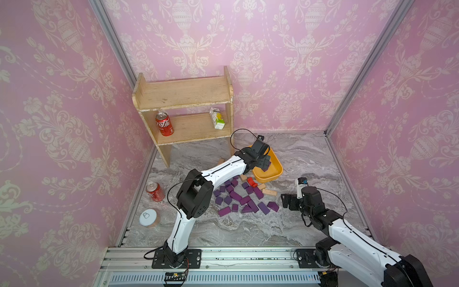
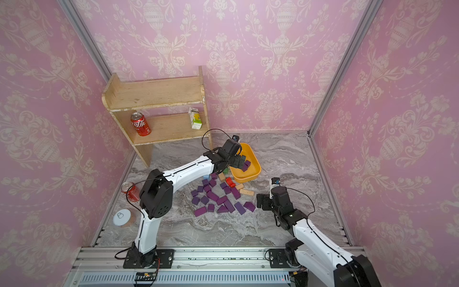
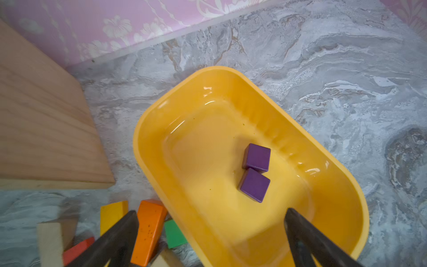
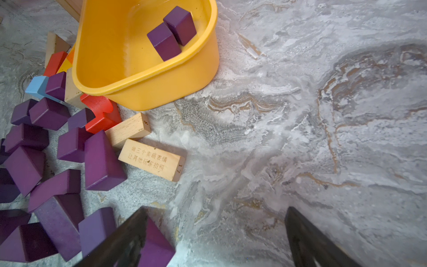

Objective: Pick purple bricks into the storage bin
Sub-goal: Place the building block in the storage box, then pick up the building block from the center of the board.

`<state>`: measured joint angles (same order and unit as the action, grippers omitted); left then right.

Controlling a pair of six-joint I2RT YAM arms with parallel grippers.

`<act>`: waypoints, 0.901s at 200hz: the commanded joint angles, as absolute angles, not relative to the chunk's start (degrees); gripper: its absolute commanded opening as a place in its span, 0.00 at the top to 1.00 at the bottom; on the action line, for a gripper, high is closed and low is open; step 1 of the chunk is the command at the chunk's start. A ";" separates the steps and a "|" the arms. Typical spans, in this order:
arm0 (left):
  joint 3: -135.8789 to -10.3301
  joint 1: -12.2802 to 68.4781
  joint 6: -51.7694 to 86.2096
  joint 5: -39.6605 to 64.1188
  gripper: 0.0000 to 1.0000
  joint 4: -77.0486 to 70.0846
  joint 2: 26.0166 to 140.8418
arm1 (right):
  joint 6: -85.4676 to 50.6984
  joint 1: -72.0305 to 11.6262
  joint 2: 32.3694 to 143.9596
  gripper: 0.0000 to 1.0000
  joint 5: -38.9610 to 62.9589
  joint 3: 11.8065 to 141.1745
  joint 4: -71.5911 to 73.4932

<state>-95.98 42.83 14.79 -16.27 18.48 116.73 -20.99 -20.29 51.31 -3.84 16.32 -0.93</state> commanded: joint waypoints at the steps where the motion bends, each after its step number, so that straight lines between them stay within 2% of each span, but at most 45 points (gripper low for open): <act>1: -89.63 42.91 9.84 -25.28 0.01 9.43 109.00 | -19.71 -20.89 51.12 0.06 -3.05 16.53 0.00; 23: -86.32 42.91 9.06 -28.67 0.01 8.78 105.20 | -18.87 -22.06 49.94 0.06 -3.54 16.14 0.13; 67: -79.88 42.84 11.23 -28.83 0.01 9.87 98.05 | -16.44 -26.63 48.79 0.06 -4.81 16.30 0.04; 123: -65.37 42.37 14.11 -28.90 0.01 7.24 83.43 | -15.70 -29.42 55.14 0.07 -0.46 21.06 -2.86; 157: -59.86 41.55 14.72 -27.30 0.01 9.03 76.86 | -16.11 -31.09 59.60 0.12 0.91 23.40 -3.88; 180: -55.65 40.90 15.50 -26.04 0.01 7.61 73.10 | -15.90 -32.14 62.15 0.20 1.18 24.92 -6.08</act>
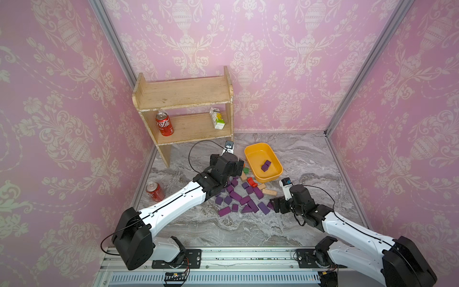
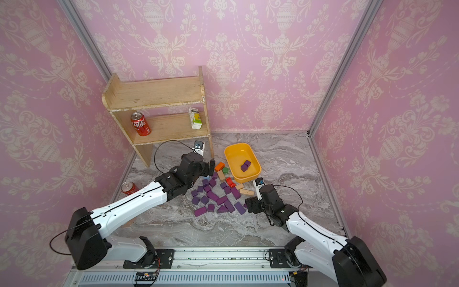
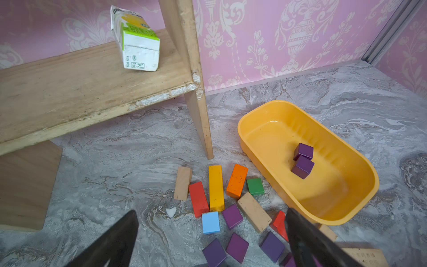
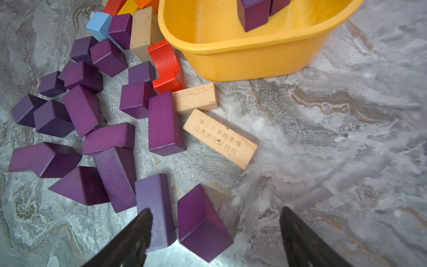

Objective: Pick purple bricks into the storage bin
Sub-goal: Pick up the building block from the center of the board.

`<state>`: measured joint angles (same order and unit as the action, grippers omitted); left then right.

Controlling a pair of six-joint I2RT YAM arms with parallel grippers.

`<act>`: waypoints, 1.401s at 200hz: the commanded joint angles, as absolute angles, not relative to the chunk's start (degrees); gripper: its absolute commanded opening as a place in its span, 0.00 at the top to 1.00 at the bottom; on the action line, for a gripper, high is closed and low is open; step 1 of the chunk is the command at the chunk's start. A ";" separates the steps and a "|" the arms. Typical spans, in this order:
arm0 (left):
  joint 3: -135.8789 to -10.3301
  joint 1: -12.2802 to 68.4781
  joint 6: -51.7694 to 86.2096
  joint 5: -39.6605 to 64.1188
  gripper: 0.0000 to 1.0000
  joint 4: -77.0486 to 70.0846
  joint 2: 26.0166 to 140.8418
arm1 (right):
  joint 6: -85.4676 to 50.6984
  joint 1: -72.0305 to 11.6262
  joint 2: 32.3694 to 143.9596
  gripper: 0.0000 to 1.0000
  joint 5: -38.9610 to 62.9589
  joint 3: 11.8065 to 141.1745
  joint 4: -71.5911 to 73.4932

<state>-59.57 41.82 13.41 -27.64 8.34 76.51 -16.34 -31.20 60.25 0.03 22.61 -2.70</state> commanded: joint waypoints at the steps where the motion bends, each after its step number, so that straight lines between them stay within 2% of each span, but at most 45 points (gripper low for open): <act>1: -55.46 40.88 15.53 -25.99 0.01 7.45 72.94 | -15.90 -32.20 62.19 0.20 1.21 24.94 -6.16; 25: -51.58 39.93 16.61 -24.30 0.01 4.67 69.83 | -15.93 -32.86 62.75 0.27 1.42 25.74 -7.98; 91: -49.23 37.55 14.73 -20.26 0.01 3.19 68.99 | -17.80 -33.38 64.51 0.29 -1.13 27.92 -13.29; 154: -49.08 35.39 11.30 -17.61 0.01 -0.35 72.34 | -18.29 -34.36 67.24 0.33 -1.22 30.06 -15.58; 232: -48.88 34.02 10.66 -16.79 0.01 -2.04 74.79 | -17.67 -35.63 74.95 0.43 -2.25 33.52 -16.34; 280: -49.19 33.22 10.48 -16.19 0.01 -4.64 76.52 | -18.12 -35.77 75.30 0.50 -4.04 33.55 -16.32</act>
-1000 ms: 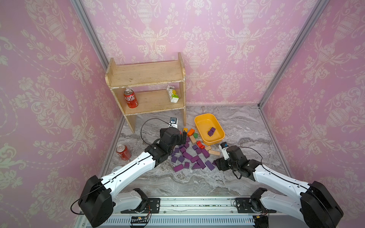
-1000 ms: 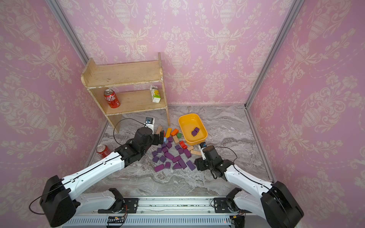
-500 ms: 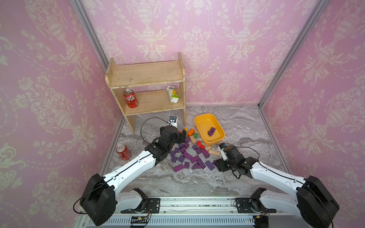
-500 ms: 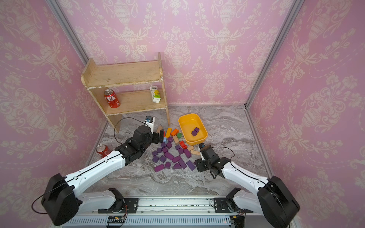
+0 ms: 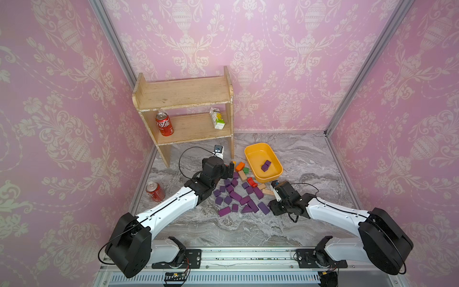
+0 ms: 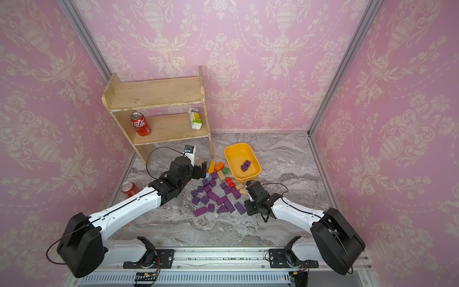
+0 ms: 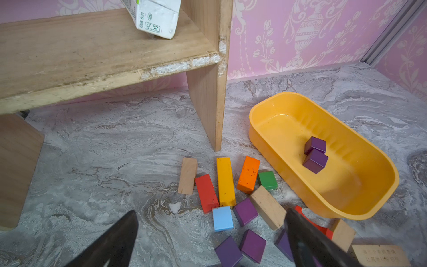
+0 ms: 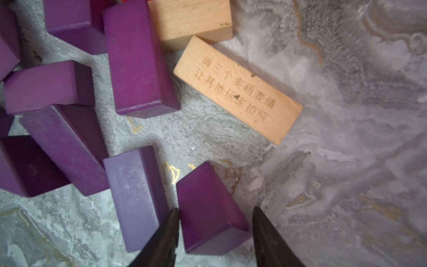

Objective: Pick purple bricks into the storage bin
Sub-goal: Pick up the building block from the center of the board, then place the building block in the storage box.

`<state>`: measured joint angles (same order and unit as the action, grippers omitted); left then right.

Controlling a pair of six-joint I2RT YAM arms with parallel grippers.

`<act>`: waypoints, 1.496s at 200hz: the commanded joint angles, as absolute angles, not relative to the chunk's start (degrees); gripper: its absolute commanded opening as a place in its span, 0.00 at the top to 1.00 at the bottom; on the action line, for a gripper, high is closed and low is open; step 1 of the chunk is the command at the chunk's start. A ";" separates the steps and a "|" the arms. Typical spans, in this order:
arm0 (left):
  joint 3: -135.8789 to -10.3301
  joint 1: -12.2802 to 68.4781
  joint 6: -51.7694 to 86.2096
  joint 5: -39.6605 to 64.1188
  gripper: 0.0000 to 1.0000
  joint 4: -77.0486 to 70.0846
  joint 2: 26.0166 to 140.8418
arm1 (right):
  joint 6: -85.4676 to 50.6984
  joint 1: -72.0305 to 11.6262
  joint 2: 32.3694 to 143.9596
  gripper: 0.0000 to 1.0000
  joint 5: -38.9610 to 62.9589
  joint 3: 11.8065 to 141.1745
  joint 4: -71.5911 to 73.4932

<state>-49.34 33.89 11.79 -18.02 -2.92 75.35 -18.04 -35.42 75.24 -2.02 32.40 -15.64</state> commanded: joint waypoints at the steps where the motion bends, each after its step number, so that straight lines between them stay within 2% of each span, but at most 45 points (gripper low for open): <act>1: -49.25 33.22 10.51 -16.18 0.01 -4.61 76.58 | -18.07 -35.77 75.31 0.50 -4.04 33.52 -16.29; 26: -50.09 33.02 10.49 -15.62 0.01 -4.28 77.64 | -17.67 -35.77 76.15 0.57 -3.30 33.84 -15.89; 60: -50.64 32.78 11.16 -14.82 0.01 -4.52 78.97 | -16.61 -35.74 75.44 0.58 -1.98 33.33 -14.47; 94: -52.05 32.30 10.93 -14.20 0.01 -5.35 82.09 | -15.96 -35.76 72.50 0.65 1.04 32.67 -12.89; 115: -54.40 32.32 10.77 -13.30 0.01 -4.14 83.46 | -16.39 -35.64 71.19 0.65 3.86 34.12 -13.08; 179: -52.38 32.28 10.85 -12.72 0.01 -6.70 80.97 | -17.19 -34.21 67.50 0.66 1.20 41.86 -13.34; 214: -48.35 32.26 12.98 -12.73 0.01 -8.54 78.57 | -16.46 -27.91 74.87 0.65 5.07 50.94 -10.58; 235: -46.66 32.28 13.71 -13.14 0.01 -8.87 77.29 | -15.45 -25.08 83.44 0.65 5.75 57.40 -9.97; 277: -44.68 32.26 14.24 -13.98 0.01 -8.57 75.60 | -14.93 -23.23 97.63 0.64 6.89 69.14 -10.73; 289: -44.56 32.26 14.32 -14.22 0.01 -8.36 75.44 | -15.41 -23.26 99.51 0.63 6.82 70.38 -9.95; 299: -44.63 32.25 14.37 -14.33 0.01 -8.26 75.45 | -16.02 -22.96 101.01 0.56 7.29 71.28 -9.26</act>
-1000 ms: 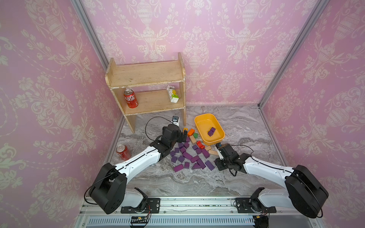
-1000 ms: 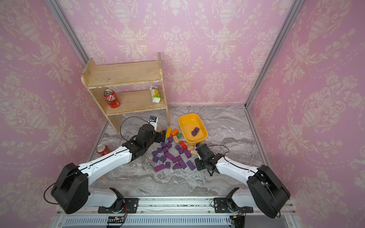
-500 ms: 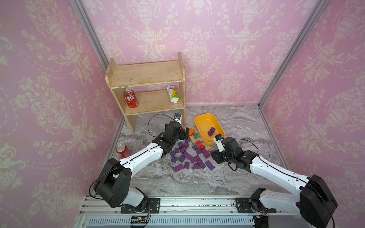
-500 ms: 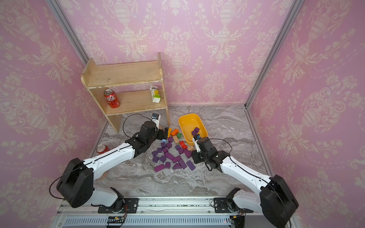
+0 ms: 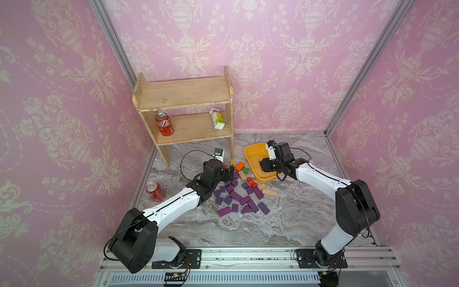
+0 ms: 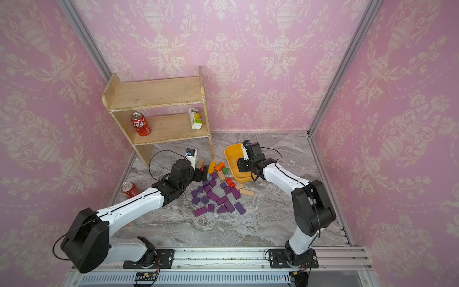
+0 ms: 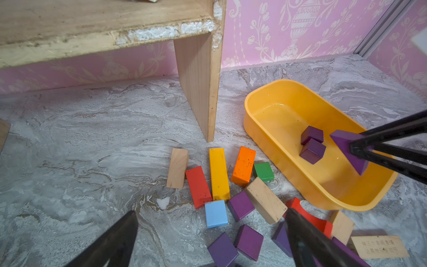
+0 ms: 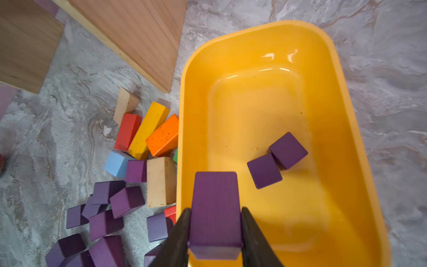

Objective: Pick purple bricks into the storage bin
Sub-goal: Place the building block in the storage box, then pick up the building block from the center of the board.

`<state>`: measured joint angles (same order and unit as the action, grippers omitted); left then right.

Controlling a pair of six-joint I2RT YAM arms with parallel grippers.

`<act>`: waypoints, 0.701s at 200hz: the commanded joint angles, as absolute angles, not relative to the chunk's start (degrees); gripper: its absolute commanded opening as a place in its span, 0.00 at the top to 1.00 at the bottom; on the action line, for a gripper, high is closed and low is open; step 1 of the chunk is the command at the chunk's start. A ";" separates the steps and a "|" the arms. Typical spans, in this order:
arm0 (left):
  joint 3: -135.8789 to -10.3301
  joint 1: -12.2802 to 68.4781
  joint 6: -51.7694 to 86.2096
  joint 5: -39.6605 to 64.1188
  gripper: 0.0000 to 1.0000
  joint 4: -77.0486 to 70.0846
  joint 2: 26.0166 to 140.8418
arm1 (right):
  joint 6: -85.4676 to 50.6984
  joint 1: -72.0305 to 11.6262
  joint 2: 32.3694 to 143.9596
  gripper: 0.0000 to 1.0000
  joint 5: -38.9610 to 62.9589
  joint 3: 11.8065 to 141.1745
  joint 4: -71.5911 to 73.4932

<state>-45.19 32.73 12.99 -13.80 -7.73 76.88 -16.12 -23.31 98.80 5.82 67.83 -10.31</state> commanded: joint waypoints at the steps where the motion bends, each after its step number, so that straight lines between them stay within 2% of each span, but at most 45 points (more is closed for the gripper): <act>1: -44.64 32.25 14.35 -14.29 0.01 -8.26 75.43 | -16.10 -22.86 101.17 0.55 7.38 71.37 -9.24; 16: -45.20 32.26 13.97 -14.15 0.01 -7.87 75.58 | -16.79 -22.21 102.78 0.38 9.49 73.06 -9.41; 25: -45.79 32.23 13.54 -13.91 0.01 -7.31 75.81 | -16.20 -22.22 102.77 0.33 10.37 73.41 -9.34; 86: -46.84 32.24 9.13 -11.87 0.01 -8.55 74.07 | -11.82 -22.71 90.00 0.31 9.97 67.80 -13.88; 113: -47.24 32.17 8.34 -12.06 0.01 -10.19 75.84 | -12.49 -23.74 80.72 0.31 7.02 59.30 -14.64; 140: -48.69 32.17 8.25 -7.39 0.01 -10.60 77.46 | -12.98 -25.21 73.51 0.31 5.40 52.44 -16.87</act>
<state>-46.63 32.73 9.93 -11.73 -9.39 76.12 -13.47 -23.83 78.26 7.86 57.95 -12.97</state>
